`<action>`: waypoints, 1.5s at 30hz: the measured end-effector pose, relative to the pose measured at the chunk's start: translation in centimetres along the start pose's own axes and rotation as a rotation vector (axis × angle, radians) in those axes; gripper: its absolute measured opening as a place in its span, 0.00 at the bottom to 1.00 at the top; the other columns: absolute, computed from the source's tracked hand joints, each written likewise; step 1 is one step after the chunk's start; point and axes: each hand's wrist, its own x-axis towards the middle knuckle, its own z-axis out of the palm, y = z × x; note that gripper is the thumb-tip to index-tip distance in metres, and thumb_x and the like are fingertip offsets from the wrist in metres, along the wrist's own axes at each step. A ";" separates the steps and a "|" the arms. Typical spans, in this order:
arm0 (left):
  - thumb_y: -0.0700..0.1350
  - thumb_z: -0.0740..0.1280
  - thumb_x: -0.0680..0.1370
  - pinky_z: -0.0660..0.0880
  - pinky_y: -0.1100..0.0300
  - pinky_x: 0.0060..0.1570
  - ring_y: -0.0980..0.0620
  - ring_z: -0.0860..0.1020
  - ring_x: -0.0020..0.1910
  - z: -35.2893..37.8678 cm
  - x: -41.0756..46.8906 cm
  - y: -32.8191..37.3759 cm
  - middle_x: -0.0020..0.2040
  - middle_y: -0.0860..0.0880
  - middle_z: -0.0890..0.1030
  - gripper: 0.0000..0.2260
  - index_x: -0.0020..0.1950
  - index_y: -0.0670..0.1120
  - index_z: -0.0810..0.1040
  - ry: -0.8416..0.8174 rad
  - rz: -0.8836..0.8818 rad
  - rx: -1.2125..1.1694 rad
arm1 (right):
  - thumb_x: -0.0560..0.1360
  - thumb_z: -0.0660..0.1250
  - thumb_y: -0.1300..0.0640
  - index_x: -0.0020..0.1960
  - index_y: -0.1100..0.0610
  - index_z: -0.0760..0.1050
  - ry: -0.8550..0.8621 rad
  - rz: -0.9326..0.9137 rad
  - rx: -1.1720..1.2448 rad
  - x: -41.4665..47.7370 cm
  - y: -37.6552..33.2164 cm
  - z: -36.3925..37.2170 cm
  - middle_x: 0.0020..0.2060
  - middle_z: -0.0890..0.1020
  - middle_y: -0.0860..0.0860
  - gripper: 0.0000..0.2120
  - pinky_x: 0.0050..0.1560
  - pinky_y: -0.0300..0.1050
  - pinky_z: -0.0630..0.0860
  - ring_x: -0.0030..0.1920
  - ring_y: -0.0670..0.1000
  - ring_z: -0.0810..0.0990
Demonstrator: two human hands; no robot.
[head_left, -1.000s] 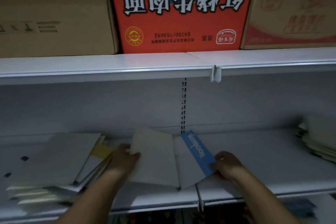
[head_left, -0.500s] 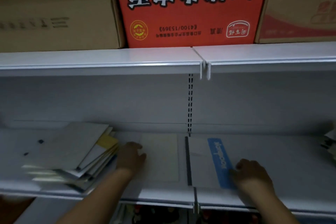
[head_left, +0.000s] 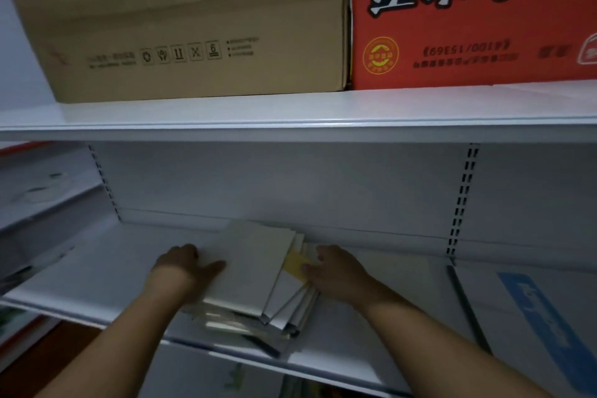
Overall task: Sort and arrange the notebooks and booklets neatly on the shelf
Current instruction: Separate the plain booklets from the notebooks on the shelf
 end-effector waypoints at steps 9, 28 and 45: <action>0.46 0.66 0.76 0.73 0.54 0.45 0.40 0.76 0.50 -3.5 1.1 0.8 0.59 0.38 0.76 0.16 0.61 0.40 0.70 -0.091 0.055 -0.345 | 0.71 0.67 0.45 0.58 0.61 0.74 0.037 0.131 -0.104 2.5 -0.2 1.7 0.60 0.76 0.59 0.23 0.56 0.45 0.70 0.61 0.57 0.74; 0.36 0.65 0.74 0.75 0.49 0.55 0.40 0.77 0.51 10.4 -9.5 21.2 0.57 0.34 0.78 0.13 0.58 0.35 0.72 -0.321 0.096 -0.833 | 0.69 0.67 0.66 0.40 0.67 0.76 0.335 0.803 0.411 -17.6 21.8 -12.3 0.32 0.79 0.61 0.04 0.24 0.36 0.75 0.28 0.53 0.83; 0.63 0.61 0.73 0.70 0.52 0.60 0.41 0.68 0.63 1.1 -3.0 3.3 0.63 0.42 0.72 0.26 0.64 0.48 0.70 0.068 0.040 0.132 | 0.73 0.65 0.51 0.45 0.52 0.80 0.153 0.019 0.061 -4.2 4.3 -1.9 0.44 0.81 0.49 0.07 0.42 0.37 0.68 0.48 0.48 0.79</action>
